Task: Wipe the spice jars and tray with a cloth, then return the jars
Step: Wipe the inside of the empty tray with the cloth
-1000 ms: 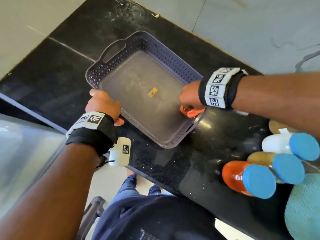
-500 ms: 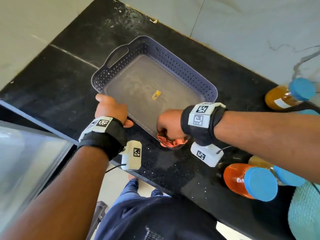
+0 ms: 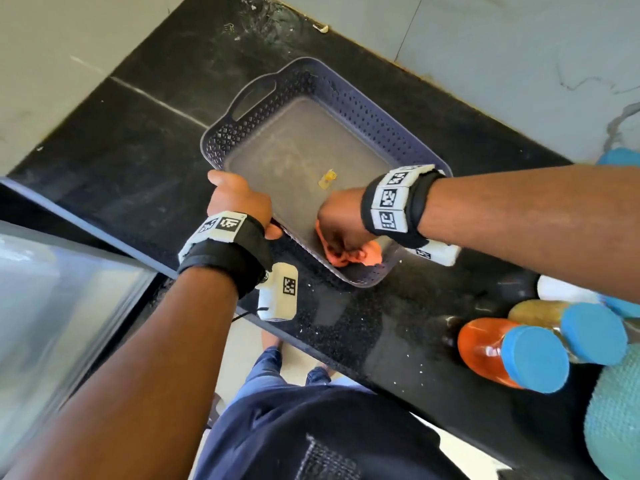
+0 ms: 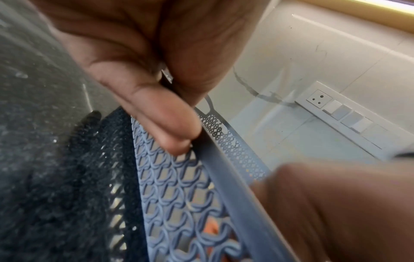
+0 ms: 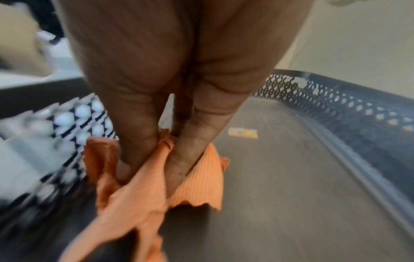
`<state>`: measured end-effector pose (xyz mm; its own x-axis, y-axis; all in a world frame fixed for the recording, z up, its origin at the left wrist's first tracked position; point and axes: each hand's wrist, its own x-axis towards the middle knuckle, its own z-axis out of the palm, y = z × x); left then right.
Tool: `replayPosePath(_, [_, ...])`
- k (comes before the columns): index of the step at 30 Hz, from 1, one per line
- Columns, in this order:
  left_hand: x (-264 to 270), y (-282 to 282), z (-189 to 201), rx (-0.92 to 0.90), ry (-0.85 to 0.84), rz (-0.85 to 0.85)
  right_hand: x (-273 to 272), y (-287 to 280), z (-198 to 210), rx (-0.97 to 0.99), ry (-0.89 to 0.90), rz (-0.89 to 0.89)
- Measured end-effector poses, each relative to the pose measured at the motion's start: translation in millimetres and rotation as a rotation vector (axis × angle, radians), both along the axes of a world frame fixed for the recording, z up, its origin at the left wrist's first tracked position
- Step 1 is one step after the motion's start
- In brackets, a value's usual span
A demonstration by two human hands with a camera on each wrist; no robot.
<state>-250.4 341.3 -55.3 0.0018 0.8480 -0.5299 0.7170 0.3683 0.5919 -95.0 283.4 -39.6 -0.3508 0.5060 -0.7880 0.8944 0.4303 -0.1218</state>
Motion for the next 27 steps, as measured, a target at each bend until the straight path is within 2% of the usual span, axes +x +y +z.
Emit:
replayPosePath(4, [3.2,-1.8,-5.9,-0.063,-0.069,0.016,15.7,-18.2,7.3,-0.070,-0.135,0.136])
replayPosePath(6, [4.2,-3.1,-4.1,-0.060,-0.094,0.039,13.5,-5.6,12.1,-0.004,-0.165,0.130])
replayPosePath(9, [3.7,-4.4,-1.3,-0.032,-0.088,0.016,-5.6,22.9,13.2,0.083,-0.006,0.097])
replayPosePath(11, [2.6,-5.0,1.1,-0.027,-0.114,0.025,-20.7,36.0,10.4,0.093,0.018,0.088])
replayPosePath(16, [3.2,-1.5,-5.1,-0.024,-0.111,0.044,-7.7,11.8,-2.0,-0.063,-0.071,0.175])
replayPosePath(20, [3.3,-0.7,-6.5,-0.060,-0.137,0.068,7.8,0.6,9.8,-0.147,-0.201,0.349])
replayPosePath(21, [3.5,-1.4,-6.1,-0.063,-0.143,0.066,7.1,8.6,14.2,-0.163,-0.209,0.348])
replayPosePath(23, [3.2,-2.2,-5.5,-0.067,-0.130,0.056,0.4,31.7,21.3,-0.141,-0.140,0.220])
replayPosePath(27, [2.9,-5.6,-1.9,-0.047,-0.130,0.055,-27.8,54.0,26.7,0.091,-0.033,0.146])
